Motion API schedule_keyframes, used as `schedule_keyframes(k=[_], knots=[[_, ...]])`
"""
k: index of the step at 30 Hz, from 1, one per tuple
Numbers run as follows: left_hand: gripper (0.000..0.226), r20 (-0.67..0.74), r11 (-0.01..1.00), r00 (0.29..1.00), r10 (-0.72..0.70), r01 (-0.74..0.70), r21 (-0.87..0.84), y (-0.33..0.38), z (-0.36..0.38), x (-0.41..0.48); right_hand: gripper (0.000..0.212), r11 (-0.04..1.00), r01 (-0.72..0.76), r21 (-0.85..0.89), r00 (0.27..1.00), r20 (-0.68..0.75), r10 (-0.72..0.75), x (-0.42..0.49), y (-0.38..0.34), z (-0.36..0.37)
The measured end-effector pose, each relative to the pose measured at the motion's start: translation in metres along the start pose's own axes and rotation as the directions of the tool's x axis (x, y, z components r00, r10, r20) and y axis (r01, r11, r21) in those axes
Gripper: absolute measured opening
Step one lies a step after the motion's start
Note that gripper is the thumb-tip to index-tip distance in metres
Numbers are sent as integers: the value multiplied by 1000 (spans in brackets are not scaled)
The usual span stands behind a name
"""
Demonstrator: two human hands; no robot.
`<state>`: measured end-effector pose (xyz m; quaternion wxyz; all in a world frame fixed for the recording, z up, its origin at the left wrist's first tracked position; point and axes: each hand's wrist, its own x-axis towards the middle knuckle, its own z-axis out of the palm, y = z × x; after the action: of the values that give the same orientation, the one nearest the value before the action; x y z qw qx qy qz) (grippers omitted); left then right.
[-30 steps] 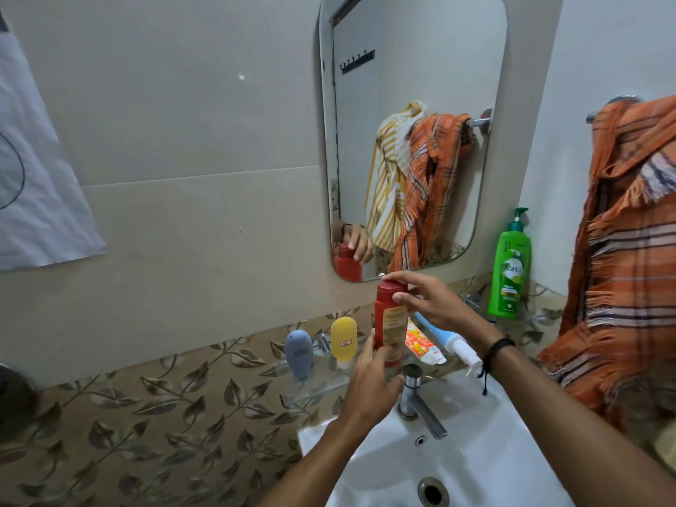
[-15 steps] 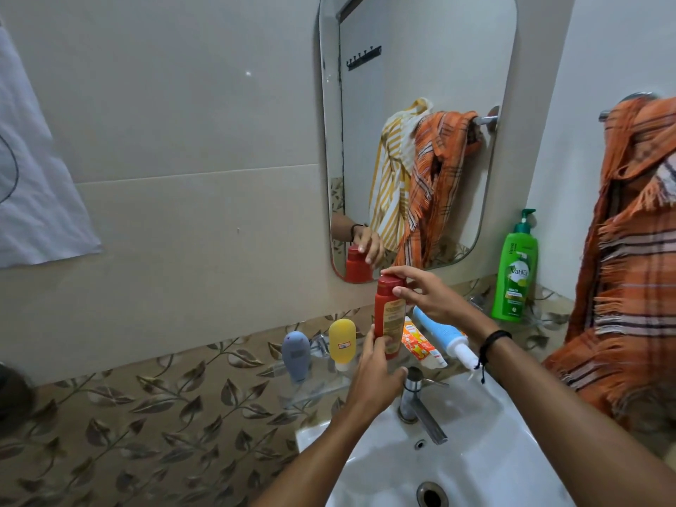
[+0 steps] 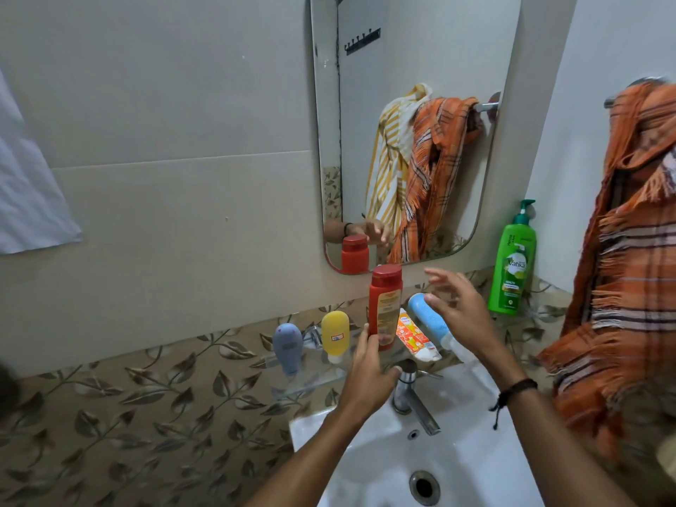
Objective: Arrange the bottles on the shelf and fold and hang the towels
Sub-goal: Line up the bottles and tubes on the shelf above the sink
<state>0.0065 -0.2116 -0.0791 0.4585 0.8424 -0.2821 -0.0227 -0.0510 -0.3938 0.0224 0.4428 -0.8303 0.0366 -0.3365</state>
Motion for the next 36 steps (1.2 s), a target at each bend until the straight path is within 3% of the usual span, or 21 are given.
schedule_keyframes(k=[4, 7, 11, 13, 16, 22, 25, 30, 36], knots=[[57, 5, 1000, 1000, -22, 22, -16, -1, 2, 4, 37, 997, -65, -33, 993, -102, 61, -32, 25, -8], [57, 7, 1000, 1000, -17, 17, -11, 0, 2, 3, 41, 975, -98, -199, 979, -197, 58, -52, 41, -17], [52, -37, 1000, 999, -18, 17, -13, 2, 1, -4, 52, 893, -228, -388, 970, -167, 175, -70, 59, -20], [41, -140, 1000, 990, -19, 17, -12, 5, 4, -17, 59, 884, -257, -390, 966, -133, 222, -76, 65, -15], [34, -239, 999, 970, 35, -37, -6, 10, 9, -37, 47, 909, -240, -341, 967, -164, 194, -82, 66, -8], [28, -146, 974, 963, 226, -224, 32, 17, 21, -40, 37, 954, -199, -224, 947, -296, 128, -74, 48, -17], [39, -66, 965, 964, 259, -261, -33, 37, 25, -29, 39, 974, -109, -199, 944, -328, 39, -60, 29, -31], [69, -29, 966, 989, 144, -147, -211, 69, 43, 2, 37, 980, -56, -193, 952, -305, -6, -23, 7, -49], [66, -101, 934, 992, -79, 38, -355, 101, 65, 37, 43, 947, -5, -320, 995, -99, -28, 24, -1, -51]])
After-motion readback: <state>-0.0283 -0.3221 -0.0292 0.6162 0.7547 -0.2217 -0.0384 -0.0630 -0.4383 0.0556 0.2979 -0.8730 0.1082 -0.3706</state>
